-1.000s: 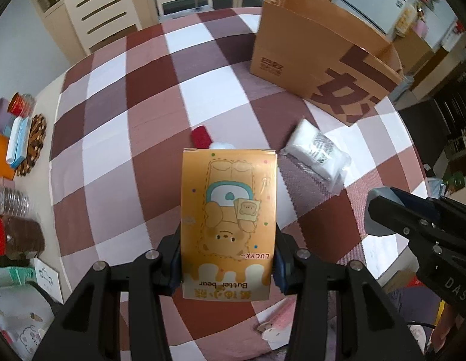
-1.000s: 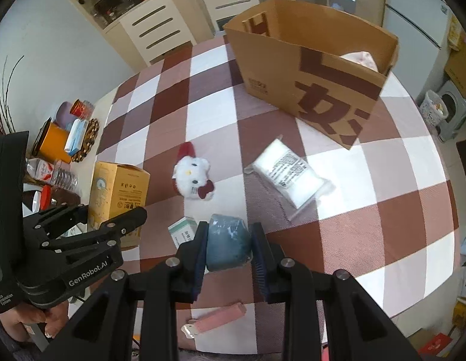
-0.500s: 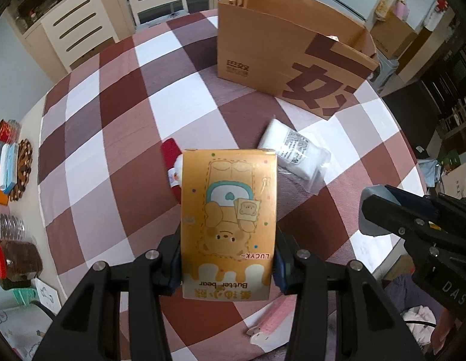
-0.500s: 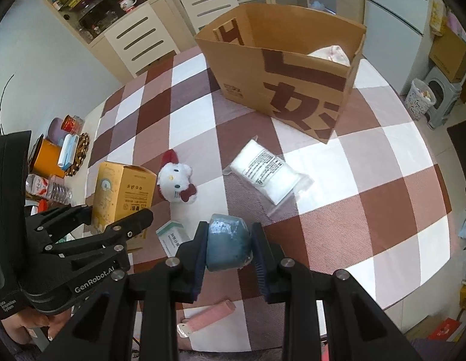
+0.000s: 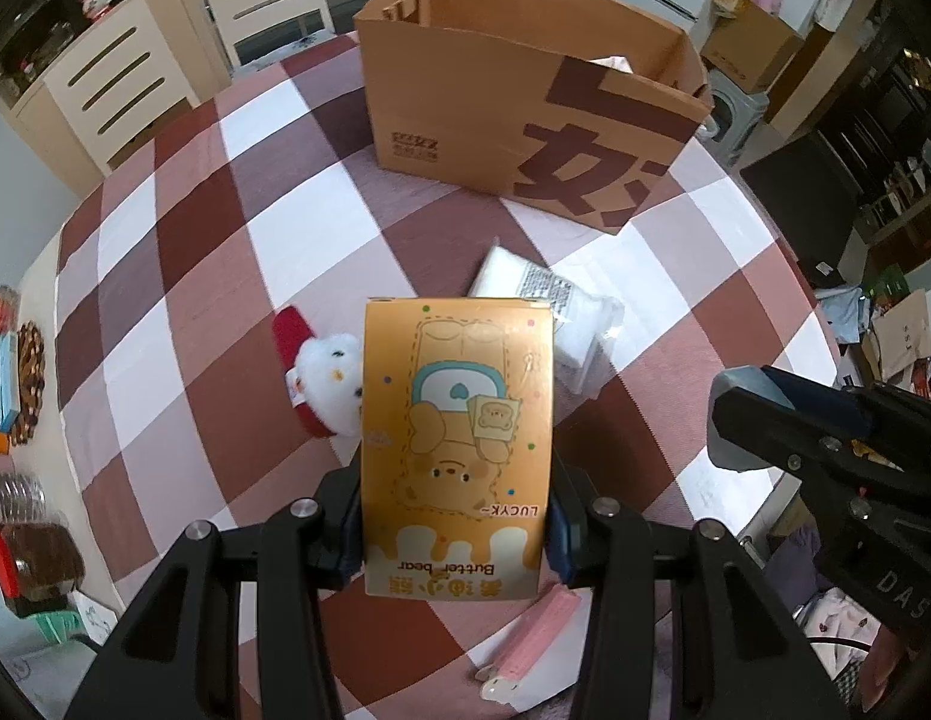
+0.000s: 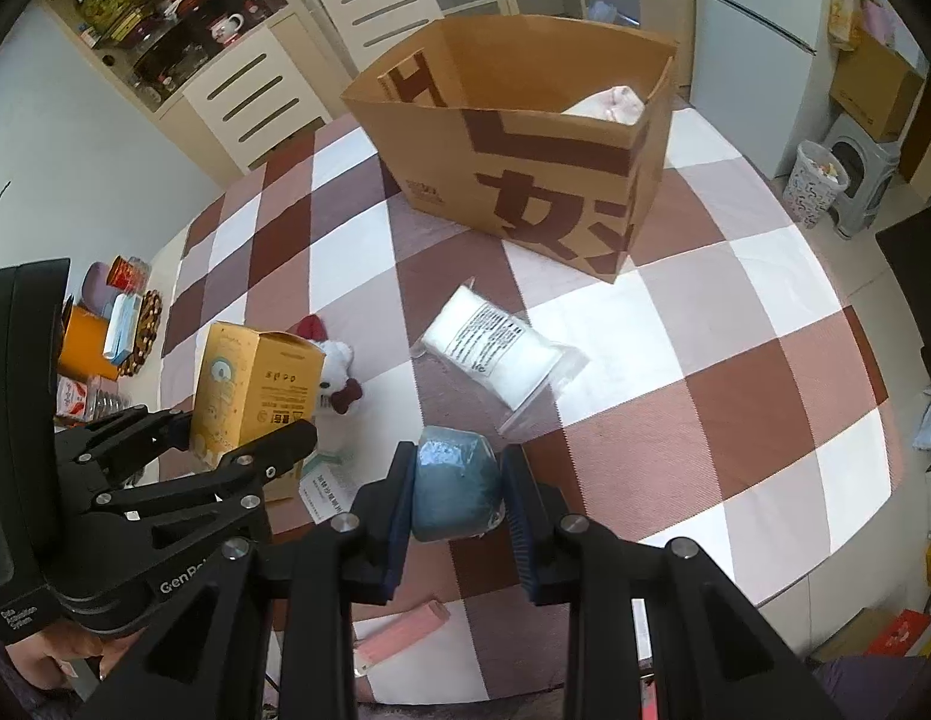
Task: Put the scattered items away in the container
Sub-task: 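Carry the yellow box and blue sponge with both tools into the brown box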
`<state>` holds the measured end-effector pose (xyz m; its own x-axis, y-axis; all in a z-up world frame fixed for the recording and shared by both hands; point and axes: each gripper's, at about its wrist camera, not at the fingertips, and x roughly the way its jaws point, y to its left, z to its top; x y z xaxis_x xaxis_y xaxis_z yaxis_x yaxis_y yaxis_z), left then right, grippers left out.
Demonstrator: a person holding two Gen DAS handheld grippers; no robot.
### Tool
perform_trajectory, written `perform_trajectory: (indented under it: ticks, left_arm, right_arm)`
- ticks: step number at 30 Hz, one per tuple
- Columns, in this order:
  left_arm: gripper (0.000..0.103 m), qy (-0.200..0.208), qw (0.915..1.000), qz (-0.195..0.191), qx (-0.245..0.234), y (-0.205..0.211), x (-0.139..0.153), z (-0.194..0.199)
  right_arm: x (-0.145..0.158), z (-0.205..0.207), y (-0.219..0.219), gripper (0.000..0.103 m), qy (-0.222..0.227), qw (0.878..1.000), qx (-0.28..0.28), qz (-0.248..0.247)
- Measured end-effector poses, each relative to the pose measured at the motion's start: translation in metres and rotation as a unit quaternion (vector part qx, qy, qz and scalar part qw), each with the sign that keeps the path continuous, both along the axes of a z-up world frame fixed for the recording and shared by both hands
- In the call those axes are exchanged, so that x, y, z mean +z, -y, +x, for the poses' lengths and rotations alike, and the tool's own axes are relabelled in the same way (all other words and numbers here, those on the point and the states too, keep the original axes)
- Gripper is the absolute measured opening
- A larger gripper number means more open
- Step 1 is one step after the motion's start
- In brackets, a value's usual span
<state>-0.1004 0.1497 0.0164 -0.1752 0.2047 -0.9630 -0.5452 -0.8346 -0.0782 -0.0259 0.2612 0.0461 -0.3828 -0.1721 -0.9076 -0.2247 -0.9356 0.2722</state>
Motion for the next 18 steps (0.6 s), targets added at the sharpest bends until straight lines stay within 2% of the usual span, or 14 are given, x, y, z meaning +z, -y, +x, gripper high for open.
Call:
perform_trajectory:
  ticks: [18]
  left_arm:
    - [0.047, -0.008, 0.9993, 0.008, -0.037, -0.039, 0.007, -0.015]
  right_arm:
    - [0.001, -0.012, -0.034, 0.029, -0.004, 0.999, -0.034, 0.006]
